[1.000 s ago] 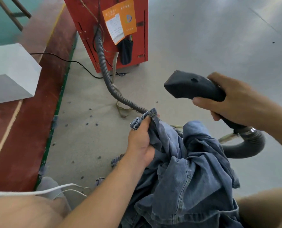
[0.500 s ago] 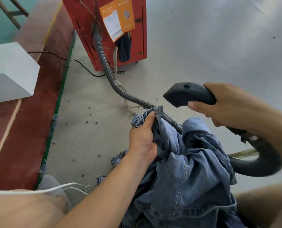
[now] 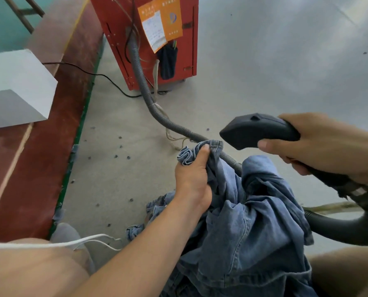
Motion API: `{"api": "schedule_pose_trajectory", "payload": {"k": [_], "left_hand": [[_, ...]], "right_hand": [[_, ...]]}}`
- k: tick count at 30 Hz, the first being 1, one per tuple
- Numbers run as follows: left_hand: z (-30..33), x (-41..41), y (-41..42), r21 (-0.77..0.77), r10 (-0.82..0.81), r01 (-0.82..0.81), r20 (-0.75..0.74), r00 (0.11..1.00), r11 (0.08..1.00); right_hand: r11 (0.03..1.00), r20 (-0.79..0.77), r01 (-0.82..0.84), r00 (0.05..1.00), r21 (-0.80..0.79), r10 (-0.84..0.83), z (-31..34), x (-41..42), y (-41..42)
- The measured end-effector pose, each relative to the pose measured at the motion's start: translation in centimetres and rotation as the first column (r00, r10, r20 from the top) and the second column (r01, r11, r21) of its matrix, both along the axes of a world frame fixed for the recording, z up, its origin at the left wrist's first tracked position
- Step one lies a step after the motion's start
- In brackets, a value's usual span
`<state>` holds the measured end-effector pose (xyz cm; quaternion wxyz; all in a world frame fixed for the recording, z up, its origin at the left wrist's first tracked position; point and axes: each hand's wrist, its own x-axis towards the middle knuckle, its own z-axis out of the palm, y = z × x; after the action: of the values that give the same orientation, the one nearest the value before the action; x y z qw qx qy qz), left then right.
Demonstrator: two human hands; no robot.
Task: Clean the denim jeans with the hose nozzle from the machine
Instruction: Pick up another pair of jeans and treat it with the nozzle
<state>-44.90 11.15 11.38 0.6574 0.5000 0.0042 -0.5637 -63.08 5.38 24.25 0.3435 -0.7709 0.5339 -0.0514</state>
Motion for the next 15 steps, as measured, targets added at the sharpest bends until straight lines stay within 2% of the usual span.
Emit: {"api": "schedule_pose_trajectory", "payload": {"k": [4, 7, 8, 10, 13, 14, 15], "left_hand": [[0.2, 0.3, 0.1, -0.092, -0.068, 0.062, -0.069, 0.995, 0.994], [0.4, 0.5, 0.4, -0.174, -0.157, 0.144, -0.063, 0.986, 0.974], [0.5, 0.7, 0.7, -0.195, -0.200, 0.194, -0.010, 0.980, 0.961], [0.8, 1.0, 1.1, -0.191, -0.310, 0.346, 0.196, 0.930, 0.918], [1.2, 1.8, 1.9, -0.025, -0.458, 0.549, 0.520, 0.721, 0.835], [1.4, 2.1, 2.2, 0.055, -0.484, 0.554, 0.563, 0.670, 0.831], [1.5, 2.3, 2.6, 0.101, -0.504, 0.549, 0.559, 0.658, 0.830]], "right_hand": [[0.991, -0.048, -0.066, 0.996, 0.115, 0.072, -0.8, 0.7, 0.6], [0.996, 0.024, 0.073, 0.997, 0.057, -0.074, -1.3, 0.8, -0.5], [0.992, 0.048, 0.122, 0.991, 0.038, -0.124, -0.9, 0.6, -0.9], [0.987, 0.097, 0.156, 0.983, 0.025, -0.158, 0.1, -0.2, -1.4], [0.992, 0.102, 0.129, 0.987, -0.010, -0.128, 0.7, -1.0, -0.8], [0.991, 0.087, 0.128, 0.988, -0.024, -0.126, 0.6, -0.9, -0.4], [0.991, 0.072, 0.129, 0.989, -0.034, -0.126, 0.6, -0.6, 0.1]]}}
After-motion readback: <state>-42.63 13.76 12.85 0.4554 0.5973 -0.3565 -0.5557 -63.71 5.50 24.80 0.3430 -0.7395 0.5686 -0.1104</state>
